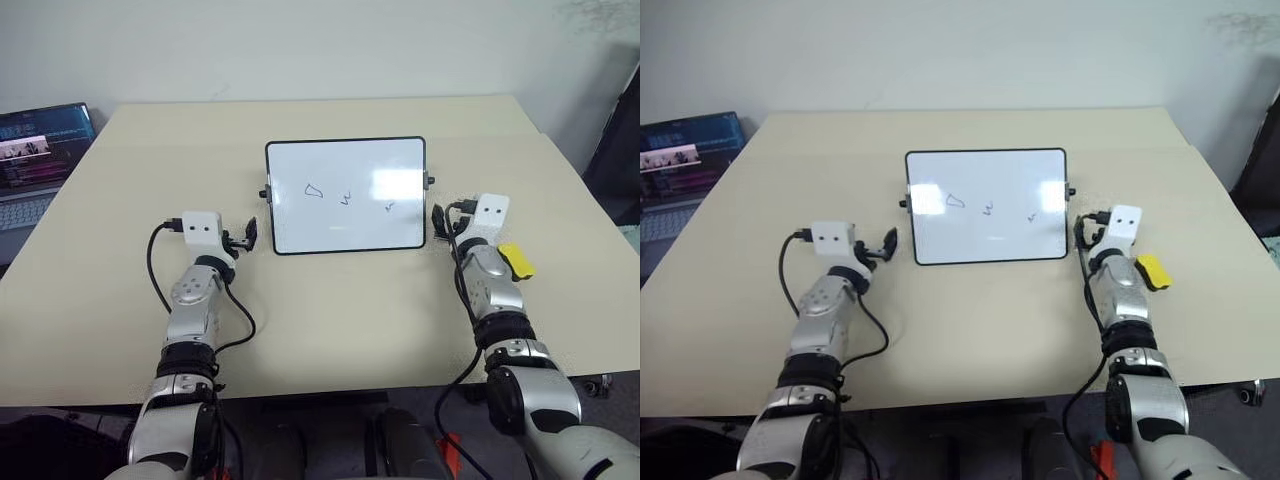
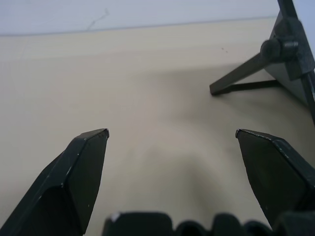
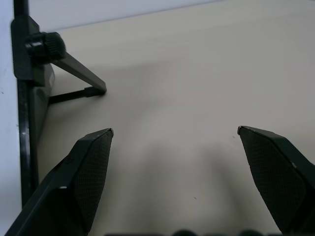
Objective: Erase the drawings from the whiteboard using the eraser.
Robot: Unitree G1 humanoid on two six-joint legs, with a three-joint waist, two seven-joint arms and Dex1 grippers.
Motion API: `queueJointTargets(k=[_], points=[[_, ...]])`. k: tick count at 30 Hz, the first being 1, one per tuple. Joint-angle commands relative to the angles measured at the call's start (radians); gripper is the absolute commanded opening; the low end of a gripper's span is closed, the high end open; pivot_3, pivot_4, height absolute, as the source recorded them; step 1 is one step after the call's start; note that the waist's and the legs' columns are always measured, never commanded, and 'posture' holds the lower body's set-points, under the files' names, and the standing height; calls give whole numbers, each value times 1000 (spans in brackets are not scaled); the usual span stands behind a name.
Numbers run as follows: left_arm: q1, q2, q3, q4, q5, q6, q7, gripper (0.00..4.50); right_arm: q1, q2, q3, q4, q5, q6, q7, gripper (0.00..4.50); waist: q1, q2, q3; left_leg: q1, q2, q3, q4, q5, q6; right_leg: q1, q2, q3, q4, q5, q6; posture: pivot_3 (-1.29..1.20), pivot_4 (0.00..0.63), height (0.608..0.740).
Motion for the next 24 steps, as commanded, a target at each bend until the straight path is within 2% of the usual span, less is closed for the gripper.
queueJointTargets(k=[1,9,14,18,24], points=[[16,20,18,-80,-14,15,0,4500,-28,-2,-9,16,4,-40,4,4456,0,0,0,0,0,0,0,0,0,0,0,0,0,0,0,0,150,740],[-29,32,20,-36,-10,24,-14,4500,-49,3,-5,52,0,-74,0,4456,0,0,0,0,0,0,0,0,0,0,0,0,1,0,0,0,150,740],[-44,-3,5,-1,0,1,-4,4500,-12,-14,-10,43,0,-88,9,4456,0,0,0,0,0,0,0,0,0,0,0,0,0,0,0,0,150,740],[-36,-40,4,-31,-12,9,-1,4500,35,-24,-16,-42,12,-64,7,4456,1,0,0,0,0,0,0,0,0,0,0,0,0,0,0,0,150,740],[-67,-59,-11,44,11,-17,-3,4500,68,-38,-12,-92,6,-42,2,4456,-1,0,0,1,0,0,0,0,0,0,0,0,1,0,0,0,150,740]])
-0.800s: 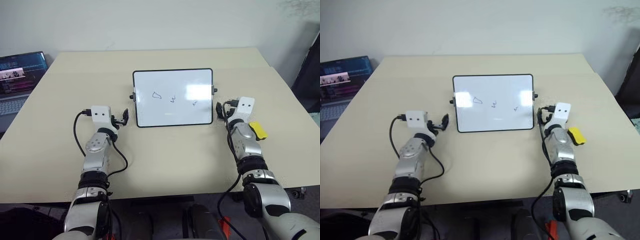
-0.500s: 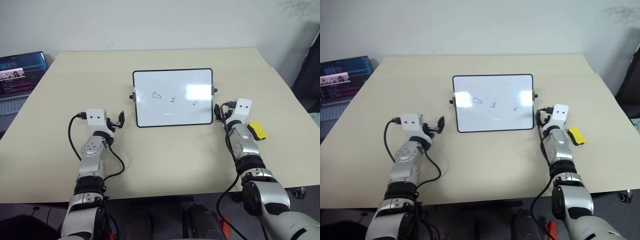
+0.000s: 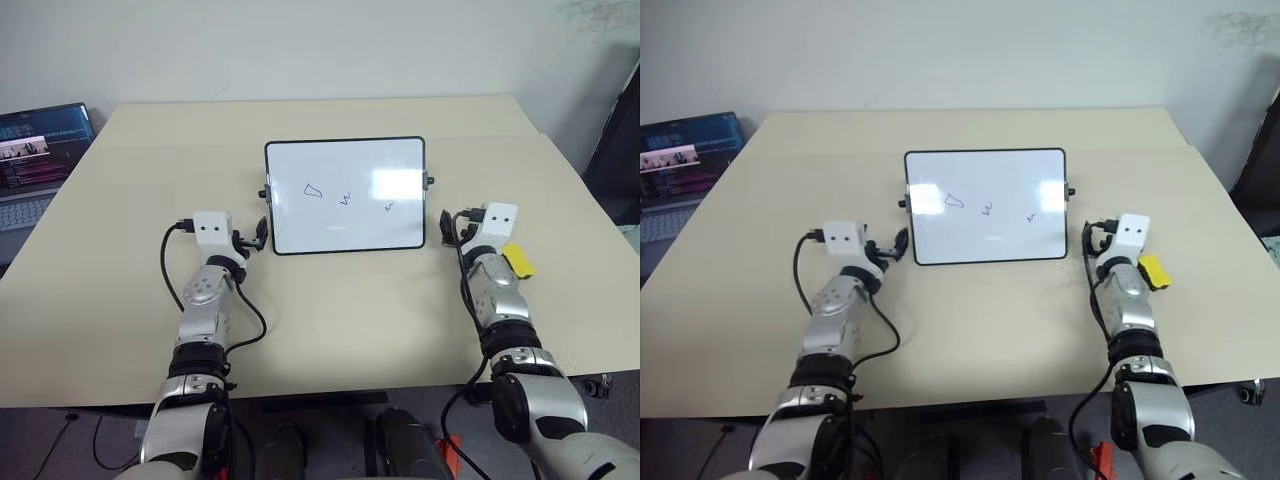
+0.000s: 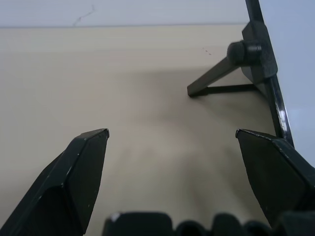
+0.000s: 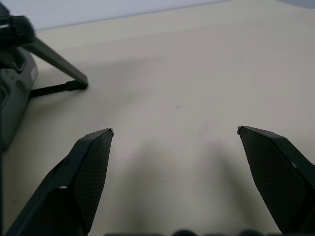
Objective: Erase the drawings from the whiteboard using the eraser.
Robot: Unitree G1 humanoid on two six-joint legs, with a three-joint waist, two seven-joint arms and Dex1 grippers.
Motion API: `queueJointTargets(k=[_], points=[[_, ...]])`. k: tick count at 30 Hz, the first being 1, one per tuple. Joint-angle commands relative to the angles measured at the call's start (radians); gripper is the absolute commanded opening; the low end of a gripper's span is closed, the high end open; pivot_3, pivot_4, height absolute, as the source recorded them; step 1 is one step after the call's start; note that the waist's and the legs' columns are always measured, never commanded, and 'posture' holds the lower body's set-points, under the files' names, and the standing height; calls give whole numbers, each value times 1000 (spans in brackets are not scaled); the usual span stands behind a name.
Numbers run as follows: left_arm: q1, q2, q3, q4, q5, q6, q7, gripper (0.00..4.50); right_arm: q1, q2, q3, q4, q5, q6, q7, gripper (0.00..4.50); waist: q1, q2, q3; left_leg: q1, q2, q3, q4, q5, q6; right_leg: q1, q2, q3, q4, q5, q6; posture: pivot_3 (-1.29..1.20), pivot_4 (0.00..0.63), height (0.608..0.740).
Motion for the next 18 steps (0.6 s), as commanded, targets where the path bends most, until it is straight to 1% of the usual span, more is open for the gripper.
queueJointTargets(k=[1,5,10,13,15,18], points=[[-25,-3,-7,-4,3,-32,5,4500,20,-5,-2,-101,6,14,1,4456,0,0,0,0,0,0,0,0,0,0,0,0,0,0,0,0,150,740],[-36,-3,-9,24,7,-46,14,4500,31,-6,-6,-128,6,30,-8,4456,2,0,0,0,0,0,0,0,0,0,0,0,0,0,0,0,150,740],[-34,5,2,20,13,-70,53,4500,54,2,-2,-218,23,69,11,4456,1,0,0,0,0,0,0,0,0,0,0,0,0,0,0,0,150,740],[-18,10,-1,-20,-13,-96,1,4500,73,-7,1,-278,34,124,37,4456,3,0,0,0,0,0,0,0,0,0,0,0,0,0,0,0,150,740],[-5,24,12,-59,-42,-83,-34,4500,91,-18,4,-339,45,176,58,4456,3,0,0,0,0,0,0,0,0,0,0,0,0,0,0,0,150,740],[46,95,18,-200,-112,5,-166,4500,115,-62,-3,-491,86,321,89,4456,1,0,0,-1,0,0,0,0,0,0,0,0,-1,0,0,0,150,740]])
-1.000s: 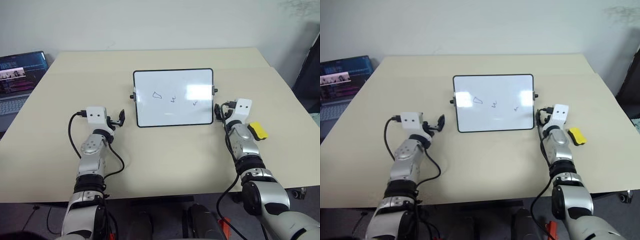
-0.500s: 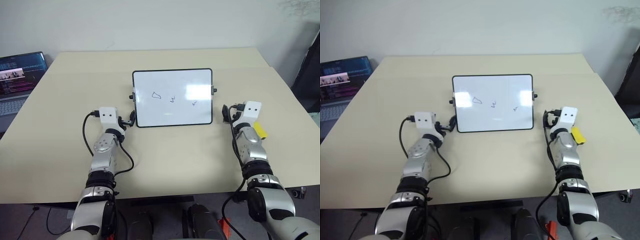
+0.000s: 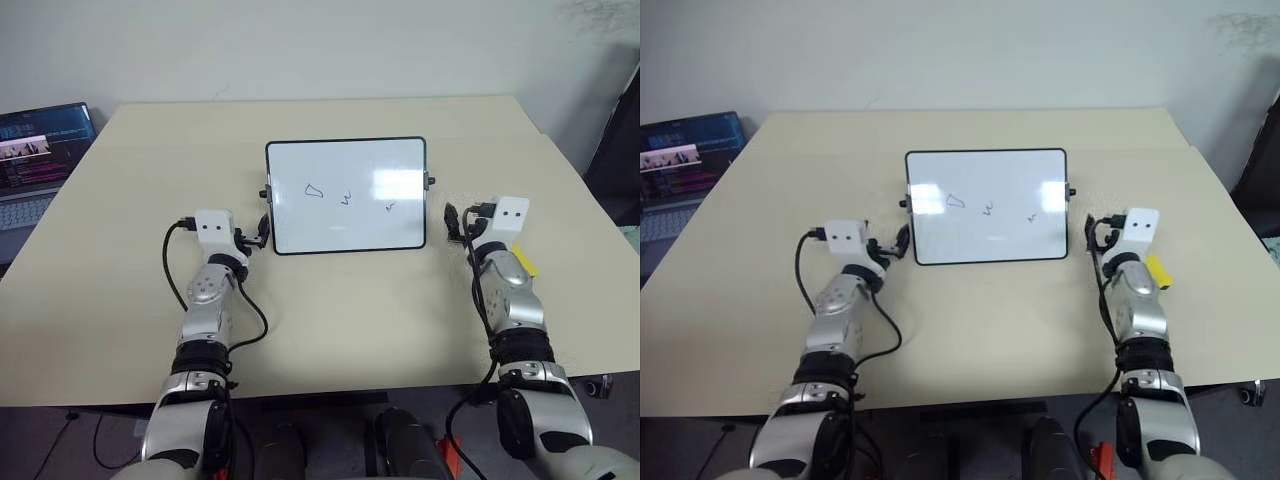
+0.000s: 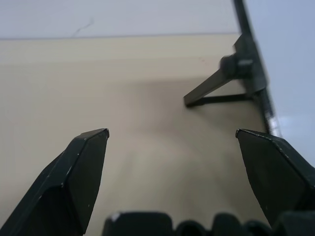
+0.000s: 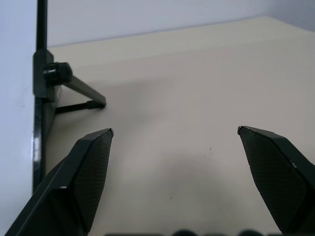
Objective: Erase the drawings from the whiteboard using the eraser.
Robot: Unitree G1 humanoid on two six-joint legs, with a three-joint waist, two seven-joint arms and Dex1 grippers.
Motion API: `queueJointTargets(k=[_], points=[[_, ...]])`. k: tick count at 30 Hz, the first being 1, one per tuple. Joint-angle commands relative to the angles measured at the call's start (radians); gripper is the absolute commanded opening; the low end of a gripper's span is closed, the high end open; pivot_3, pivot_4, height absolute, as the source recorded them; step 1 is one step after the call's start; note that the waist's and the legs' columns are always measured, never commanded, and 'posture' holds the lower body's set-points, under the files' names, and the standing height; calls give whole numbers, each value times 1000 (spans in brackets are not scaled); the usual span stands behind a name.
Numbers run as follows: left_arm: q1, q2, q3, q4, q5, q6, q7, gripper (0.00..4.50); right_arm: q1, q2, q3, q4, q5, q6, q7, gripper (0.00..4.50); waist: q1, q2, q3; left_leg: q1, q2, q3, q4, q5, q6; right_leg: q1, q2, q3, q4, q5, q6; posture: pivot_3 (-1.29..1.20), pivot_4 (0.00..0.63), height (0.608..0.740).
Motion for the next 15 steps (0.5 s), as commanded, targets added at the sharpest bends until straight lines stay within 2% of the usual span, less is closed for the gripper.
queueJointTargets(k=[1,4,7,12,15], points=[[48,109,14,-217,-98,110,-171,4500,9,-83,-19,-207,51,171,38,4456,-1,0,0,0,0,0,0,0,0,0,0,0,0,0,0,0,150,740],[91,198,-16,-388,-231,319,-345,4500,25,-177,-33,-313,82,351,67,4456,1,1,0,-1,1,0,0,0,0,-1,0,0,0,0,0,0,150,740],[107,269,-105,-513,-303,483,-510,4500,48,-275,-64,-392,133,498,120,4456,7,1,0,-1,1,-1,0,0,0,1,0,-1,0,-1,1,0,150,740],[42,247,-207,-609,-371,622,-612,4500,68,-381,-118,-440,192,660,169,4456,13,0,1,0,0,-1,1,0,0,3,1,0,-3,-3,5,0,150,740],[-29,179,-313,-587,-331,628,-653,4500,89,-434,-128,-447,189,733,175,4456,16,0,1,-1,1,-1,1,0,0,3,1,0,-4,-3,5,0,150,740]])
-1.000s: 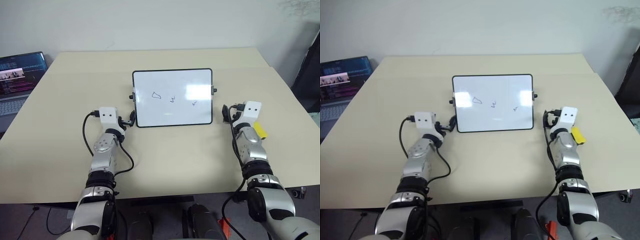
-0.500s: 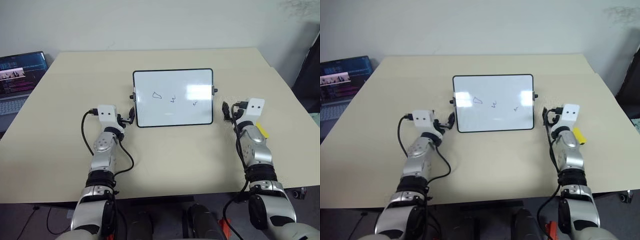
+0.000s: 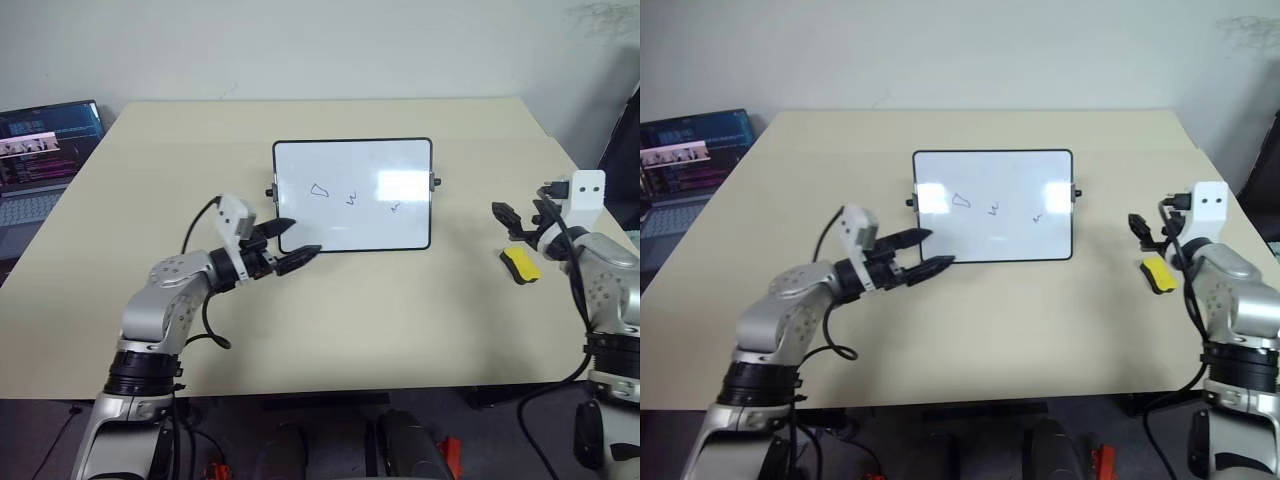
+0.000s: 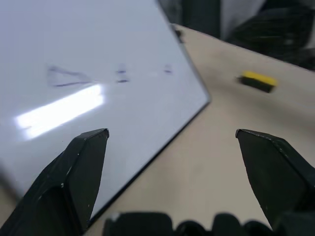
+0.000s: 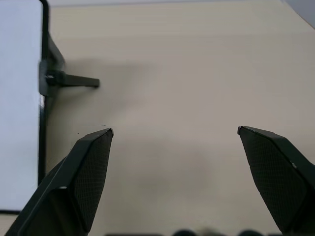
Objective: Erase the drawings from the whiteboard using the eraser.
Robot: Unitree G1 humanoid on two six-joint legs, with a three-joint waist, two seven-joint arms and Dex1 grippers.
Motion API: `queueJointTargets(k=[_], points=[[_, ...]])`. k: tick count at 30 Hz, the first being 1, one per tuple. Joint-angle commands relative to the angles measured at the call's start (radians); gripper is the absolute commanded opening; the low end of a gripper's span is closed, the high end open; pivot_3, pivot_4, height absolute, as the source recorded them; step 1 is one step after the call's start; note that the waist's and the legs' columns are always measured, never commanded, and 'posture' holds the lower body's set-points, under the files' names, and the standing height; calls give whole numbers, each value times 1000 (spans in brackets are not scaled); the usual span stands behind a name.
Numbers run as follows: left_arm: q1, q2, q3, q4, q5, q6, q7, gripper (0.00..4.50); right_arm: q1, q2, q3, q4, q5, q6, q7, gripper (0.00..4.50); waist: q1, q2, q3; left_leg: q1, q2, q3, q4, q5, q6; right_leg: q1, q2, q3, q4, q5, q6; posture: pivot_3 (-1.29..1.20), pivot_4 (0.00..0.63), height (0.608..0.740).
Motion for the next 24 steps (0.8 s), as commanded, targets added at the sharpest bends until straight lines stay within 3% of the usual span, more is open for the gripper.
queueJointTargets(k=[1,9,16,24], points=[[-76,-60,-93,-11,14,-1,-58,4500,8,-42,-37,-48,19,71,10,4456,3,0,0,0,0,0,0,0,0,0,0,0,-1,0,0,0,150,740],[-199,-231,-301,233,153,-100,-195,4500,87,-97,-66,-93,52,184,54,4456,-6,0,0,-2,0,1,0,-2,4,1,1,2,-7,1,0,0,150,740],[-280,-371,-363,404,275,-215,-182,4500,99,-145,-46,-77,59,246,99,4456,0,0,0,-4,0,1,0,-3,5,0,1,1,-9,1,1,0,150,740],[-301,-426,-361,466,329,-258,-202,4500,80,-170,10,12,27,200,150,4456,0,0,0,-4,0,1,0,-3,5,0,1,2,-9,1,1,0,150,740]])
